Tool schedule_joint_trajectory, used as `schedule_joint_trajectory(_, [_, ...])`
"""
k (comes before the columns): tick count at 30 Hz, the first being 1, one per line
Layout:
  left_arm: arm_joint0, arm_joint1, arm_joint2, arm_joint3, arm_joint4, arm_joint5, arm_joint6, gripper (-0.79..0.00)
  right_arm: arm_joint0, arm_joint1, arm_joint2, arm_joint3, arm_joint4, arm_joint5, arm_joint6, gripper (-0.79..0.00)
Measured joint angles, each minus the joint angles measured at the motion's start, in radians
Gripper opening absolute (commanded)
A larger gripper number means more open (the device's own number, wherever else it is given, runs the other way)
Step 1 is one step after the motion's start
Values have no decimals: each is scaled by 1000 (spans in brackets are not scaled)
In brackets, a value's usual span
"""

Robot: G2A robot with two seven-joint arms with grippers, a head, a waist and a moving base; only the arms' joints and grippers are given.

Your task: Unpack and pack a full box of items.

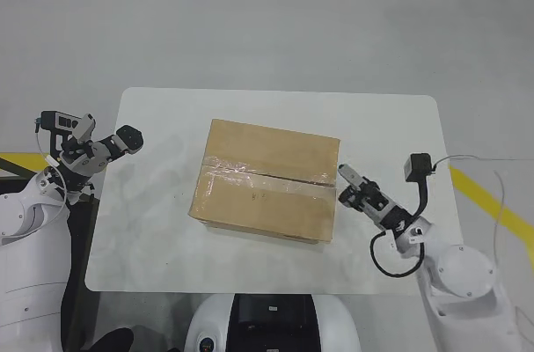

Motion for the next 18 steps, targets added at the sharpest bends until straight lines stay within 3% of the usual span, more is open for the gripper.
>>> schedule_joint_trajectory(11, [0, 0, 0, 0, 0, 0, 0, 0, 56, 17, -46, -1, -137, 109, 93, -468])
schedule_joint_trajectory(18, [0, 0, 0, 0, 0, 0, 0, 0, 56, 27, -53, -31, -217, 172, 111, -554])
